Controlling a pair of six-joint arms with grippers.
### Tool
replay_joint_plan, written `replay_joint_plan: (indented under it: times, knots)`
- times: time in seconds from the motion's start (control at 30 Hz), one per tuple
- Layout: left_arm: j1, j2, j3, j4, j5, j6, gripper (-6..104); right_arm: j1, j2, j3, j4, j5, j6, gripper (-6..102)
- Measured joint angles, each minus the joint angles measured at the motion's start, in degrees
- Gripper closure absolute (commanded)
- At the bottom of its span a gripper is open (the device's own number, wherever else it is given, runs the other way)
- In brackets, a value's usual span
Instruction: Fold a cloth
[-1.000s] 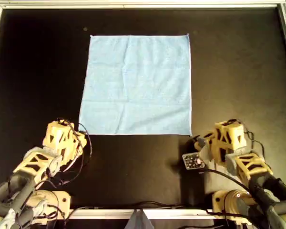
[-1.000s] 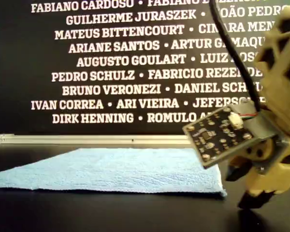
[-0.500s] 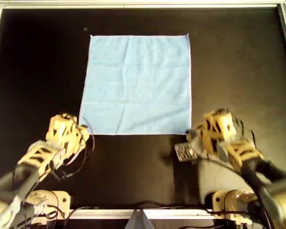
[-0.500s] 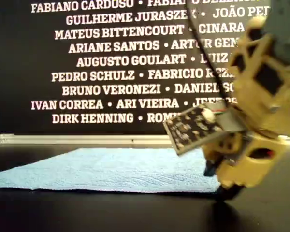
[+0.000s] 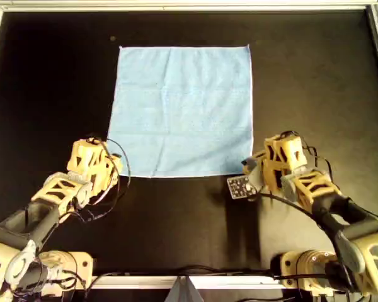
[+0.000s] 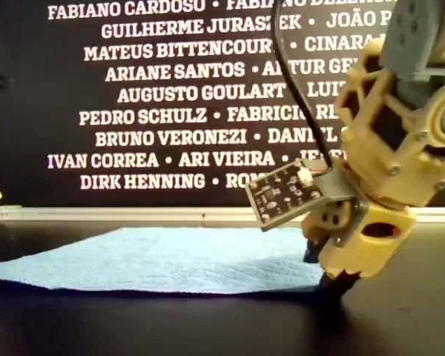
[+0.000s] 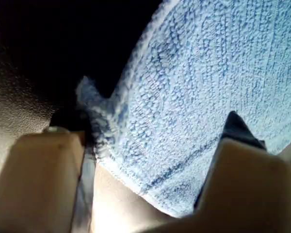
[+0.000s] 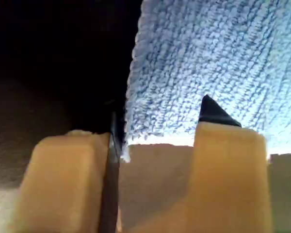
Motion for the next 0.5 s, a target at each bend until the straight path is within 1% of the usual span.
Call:
replay_joint_plan:
  times: [0.1,0.17,0.23,0.4,0.5]
  knots:
    - [0.0,0.1,0.0,0.0,0.0,0.0,8,-0.1,-0.1,-0.4,0.0,-0.3,-0.35,31]
    - [0.1,0.3,0.0,0.0,0.0,0.0,8,-0.2,-0.1,-0.5,0.0,-0.4,0.09,31]
    - [0.7,0.3,-0.1,0.0,0.0,0.0,8,-0.2,-0.1,-0.5,0.0,-0.4,-0.09,31]
    - [0.8,0.1,-0.1,0.0,0.1,0.2,8,-0.3,-0.1,-0.5,0.0,-0.3,0.18,31]
    - [0.8,0.0,-0.1,0.0,0.1,0.2,11,-0.4,-0.1,-0.5,0.0,-0.4,-0.26,31]
